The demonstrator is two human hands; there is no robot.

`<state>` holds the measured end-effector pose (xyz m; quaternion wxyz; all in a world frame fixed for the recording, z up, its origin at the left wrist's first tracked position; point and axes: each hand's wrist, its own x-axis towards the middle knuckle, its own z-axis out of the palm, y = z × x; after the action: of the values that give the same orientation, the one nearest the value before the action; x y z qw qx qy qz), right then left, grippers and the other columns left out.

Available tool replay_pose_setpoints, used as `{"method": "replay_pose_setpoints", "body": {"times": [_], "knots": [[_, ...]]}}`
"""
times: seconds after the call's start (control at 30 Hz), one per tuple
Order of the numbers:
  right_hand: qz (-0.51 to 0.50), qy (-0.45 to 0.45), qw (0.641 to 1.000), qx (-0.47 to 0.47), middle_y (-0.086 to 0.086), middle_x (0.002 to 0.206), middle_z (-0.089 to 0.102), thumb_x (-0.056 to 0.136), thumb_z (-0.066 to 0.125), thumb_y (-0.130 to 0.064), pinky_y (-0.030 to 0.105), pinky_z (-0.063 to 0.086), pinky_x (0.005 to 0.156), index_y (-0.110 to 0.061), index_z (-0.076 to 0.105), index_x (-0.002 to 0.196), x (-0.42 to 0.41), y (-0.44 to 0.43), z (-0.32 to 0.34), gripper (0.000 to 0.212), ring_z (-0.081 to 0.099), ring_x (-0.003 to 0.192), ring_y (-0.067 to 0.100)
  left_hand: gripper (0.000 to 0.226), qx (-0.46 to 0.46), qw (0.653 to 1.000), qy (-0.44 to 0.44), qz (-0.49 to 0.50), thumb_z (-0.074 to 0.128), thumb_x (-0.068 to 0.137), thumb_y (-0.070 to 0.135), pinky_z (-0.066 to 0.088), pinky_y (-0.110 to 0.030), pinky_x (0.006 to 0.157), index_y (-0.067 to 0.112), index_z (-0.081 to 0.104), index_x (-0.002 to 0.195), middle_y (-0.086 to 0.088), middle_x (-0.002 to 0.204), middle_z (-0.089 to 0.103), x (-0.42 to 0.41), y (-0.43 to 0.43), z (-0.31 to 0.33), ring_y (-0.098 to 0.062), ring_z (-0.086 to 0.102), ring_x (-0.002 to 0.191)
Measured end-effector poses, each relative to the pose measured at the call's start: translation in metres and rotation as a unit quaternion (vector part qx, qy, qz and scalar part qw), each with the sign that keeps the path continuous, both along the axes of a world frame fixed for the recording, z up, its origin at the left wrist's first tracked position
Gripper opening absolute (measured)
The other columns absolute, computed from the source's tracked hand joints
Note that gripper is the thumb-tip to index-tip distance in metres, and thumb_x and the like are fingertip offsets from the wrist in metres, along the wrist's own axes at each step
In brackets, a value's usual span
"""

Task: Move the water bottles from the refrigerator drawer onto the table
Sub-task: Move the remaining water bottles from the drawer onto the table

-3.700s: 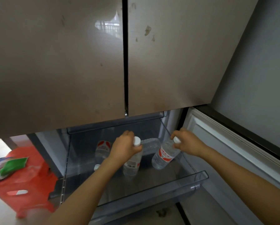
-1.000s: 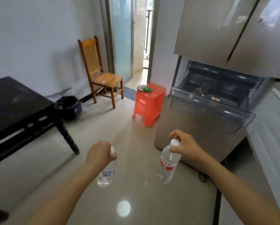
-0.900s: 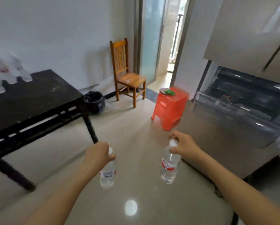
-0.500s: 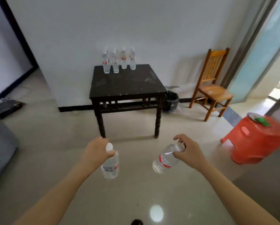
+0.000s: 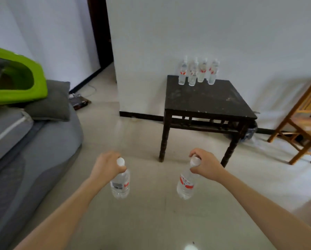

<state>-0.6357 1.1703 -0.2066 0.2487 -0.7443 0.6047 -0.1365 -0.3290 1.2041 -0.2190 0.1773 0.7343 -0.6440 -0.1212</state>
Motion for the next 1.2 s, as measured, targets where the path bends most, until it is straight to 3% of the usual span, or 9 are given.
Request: {"method": "replay_pose_setpoints", "body": {"times": [0.1, 0.27, 0.43, 0.57, 0.73, 0.87, 0.97, 1.1, 1.2], "knots": [[0.041, 0.035, 0.998, -0.015, -0.008, 0.102, 0.049, 0.073, 0.070, -0.021, 0.019, 0.036, 0.074, -0.025, 0.053, 0.107, 0.050, -0.028, 0.003, 0.039, 0.048, 0.091, 0.011, 0.022, -0.024, 1.000, -0.003, 0.013, 0.072, 0.070, 0.026, 0.028, -0.026, 0.065, 0.017, 0.052, 0.069, -0.009, 0.087, 0.062, 0.045, -0.016, 0.001, -0.027, 0.055, 0.082], [0.074, 0.053, 0.995, -0.048, -0.006, 0.095, 0.053, 0.075, 0.070, -0.023, 0.019, 0.039, 0.077, -0.016, 0.063, 0.104, 0.094, -0.071, 0.019, 0.030, 0.051, 0.090, 0.011, 0.036, -0.032, 0.999, 0.012, 0.032, 0.072, 0.070, 0.025, 0.028, -0.026, 0.063, 0.022, 0.039, 0.058, 0.000, 0.073, 0.048, 0.089, -0.042, -0.002, -0.019, 0.043, 0.071], [0.138, 0.106, 0.985, -0.006, -0.002, 0.101, 0.056, 0.075, 0.068, -0.028, 0.027, 0.047, 0.083, -0.019, 0.061, 0.103, 0.133, -0.121, 0.015, 0.030, 0.053, 0.092, 0.013, 0.042, 0.020, 0.999, 0.013, 0.039, 0.073, 0.070, 0.032, 0.028, -0.026, 0.061, 0.024, 0.035, 0.053, 0.006, 0.060, 0.042, 0.115, -0.085, -0.013, -0.020, 0.046, 0.071], [0.206, 0.162, 0.965, 0.027, 0.000, 0.103, 0.056, 0.077, 0.066, -0.023, 0.023, 0.040, 0.079, -0.015, 0.061, 0.108, 0.169, -0.178, 0.002, 0.032, 0.048, 0.092, 0.012, 0.040, 0.042, 0.999, 0.015, 0.026, 0.071, 0.071, 0.034, 0.028, -0.026, 0.053, 0.024, 0.036, 0.053, 0.009, 0.057, 0.041, 0.130, -0.141, -0.011, -0.018, 0.047, 0.069], [0.214, 0.133, 0.968, 0.007, -0.004, 0.104, 0.054, 0.077, 0.066, -0.024, 0.022, 0.040, 0.083, -0.020, 0.058, 0.108, 0.207, -0.282, -0.007, 0.032, 0.047, 0.093, 0.010, 0.023, 0.025, 1.000, 0.006, -0.006, 0.068, 0.074, 0.033, 0.031, -0.018, 0.050, 0.018, 0.050, 0.069, 0.003, 0.074, 0.052, 0.144, -0.249, 0.004, -0.015, 0.050, 0.071], [0.200, 0.078, 0.976, -0.019, -0.007, 0.104, 0.051, 0.077, 0.066, -0.023, 0.027, 0.045, 0.089, -0.021, 0.057, 0.107, 0.235, -0.383, 0.018, 0.031, 0.052, 0.099, 0.013, 0.025, -0.003, 1.000, 0.000, -0.001, 0.067, 0.075, 0.033, 0.029, -0.024, 0.057, 0.019, 0.046, 0.072, 0.001, 0.082, 0.052, 0.164, -0.343, 0.017, -0.014, 0.047, 0.076], [0.184, 0.053, 0.980, -0.048, 0.000, 0.108, 0.054, 0.076, 0.066, -0.019, 0.027, 0.045, 0.088, -0.017, 0.058, 0.108, 0.254, -0.442, 0.034, 0.033, 0.053, 0.099, 0.016, 0.028, -0.032, 0.999, 0.006, 0.014, 0.068, 0.074, 0.031, 0.028, -0.026, 0.064, 0.021, 0.043, 0.069, -0.001, 0.085, 0.051, 0.179, -0.399, 0.029, -0.017, 0.045, 0.079], [0.121, 0.002, 0.990, -0.067, 0.001, 0.104, 0.055, 0.073, 0.068, -0.016, 0.029, 0.047, 0.083, -0.016, 0.060, 0.103, 0.266, -0.511, 0.042, 0.031, 0.054, 0.094, 0.018, 0.024, -0.038, 0.999, 0.008, 0.018, 0.071, 0.072, 0.031, 0.030, -0.026, 0.066, 0.014, 0.058, 0.084, -0.002, 0.085, 0.051, 0.188, -0.472, 0.039, -0.025, 0.054, 0.087], [0.096, -0.012, 0.994, -0.042, 0.001, 0.103, 0.055, 0.074, 0.068, -0.014, 0.031, 0.051, 0.078, -0.015, 0.060, 0.102, 0.262, -0.563, 0.047, 0.030, 0.056, 0.090, 0.019, 0.021, -0.019, 1.000, 0.000, 0.003, 0.070, 0.071, 0.031, 0.031, -0.026, 0.062, 0.015, 0.058, 0.079, -0.005, 0.087, 0.059, 0.193, -0.532, 0.041, -0.022, 0.055, 0.082]]}}
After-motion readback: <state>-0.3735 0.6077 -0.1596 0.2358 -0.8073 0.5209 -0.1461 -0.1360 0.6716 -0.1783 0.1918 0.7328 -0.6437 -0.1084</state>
